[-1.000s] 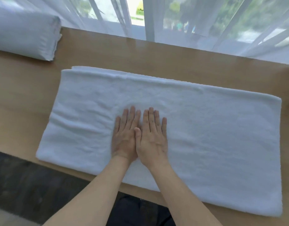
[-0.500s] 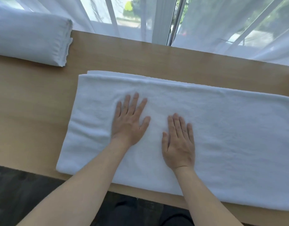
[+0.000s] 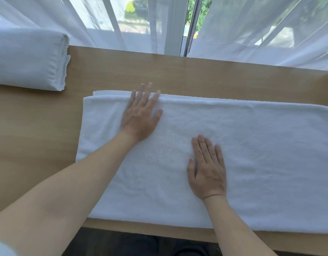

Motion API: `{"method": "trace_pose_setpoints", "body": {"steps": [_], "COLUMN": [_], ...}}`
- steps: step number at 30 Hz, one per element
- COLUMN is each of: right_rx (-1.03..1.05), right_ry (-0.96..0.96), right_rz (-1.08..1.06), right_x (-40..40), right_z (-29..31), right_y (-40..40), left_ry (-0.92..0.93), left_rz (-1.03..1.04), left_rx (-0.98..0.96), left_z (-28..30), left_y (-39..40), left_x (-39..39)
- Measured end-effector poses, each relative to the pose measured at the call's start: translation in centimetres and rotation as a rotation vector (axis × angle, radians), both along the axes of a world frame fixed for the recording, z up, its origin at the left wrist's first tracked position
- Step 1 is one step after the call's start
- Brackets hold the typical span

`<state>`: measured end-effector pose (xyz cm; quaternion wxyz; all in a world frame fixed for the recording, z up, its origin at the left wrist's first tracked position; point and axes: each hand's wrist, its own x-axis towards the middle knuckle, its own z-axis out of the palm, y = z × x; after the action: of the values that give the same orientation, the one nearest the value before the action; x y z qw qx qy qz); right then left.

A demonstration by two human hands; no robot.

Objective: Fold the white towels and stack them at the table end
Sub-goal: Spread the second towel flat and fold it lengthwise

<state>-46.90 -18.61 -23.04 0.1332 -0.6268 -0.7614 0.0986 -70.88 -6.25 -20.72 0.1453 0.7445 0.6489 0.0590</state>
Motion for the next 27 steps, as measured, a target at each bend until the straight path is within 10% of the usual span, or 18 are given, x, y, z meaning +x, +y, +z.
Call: {"method": "trace_pose_setpoints", "body": {"steps": [4,12,27], "right_rx": [0.019,-0.001,0.006], "right_ry": [-0.004,-0.013,0.017], "right_rz": [-0.005,0.007,-0.008], "right_x": [0.0,0.1,-0.3], "right_z": [-0.2,-0.2,0.5], "right_y": [0.1,0.0,-0.2], "left_ry": [-0.007,0.165,0.097], "left_rz": [-0.344,0.294,0.118], "left_rx": [0.000,-0.096,-0.170], "left_z": [-0.5,-2.1,-1.3], "left_y": [-6.2,-8.1,-20.2], "left_x": [3.2,-4.9,3.0]}}
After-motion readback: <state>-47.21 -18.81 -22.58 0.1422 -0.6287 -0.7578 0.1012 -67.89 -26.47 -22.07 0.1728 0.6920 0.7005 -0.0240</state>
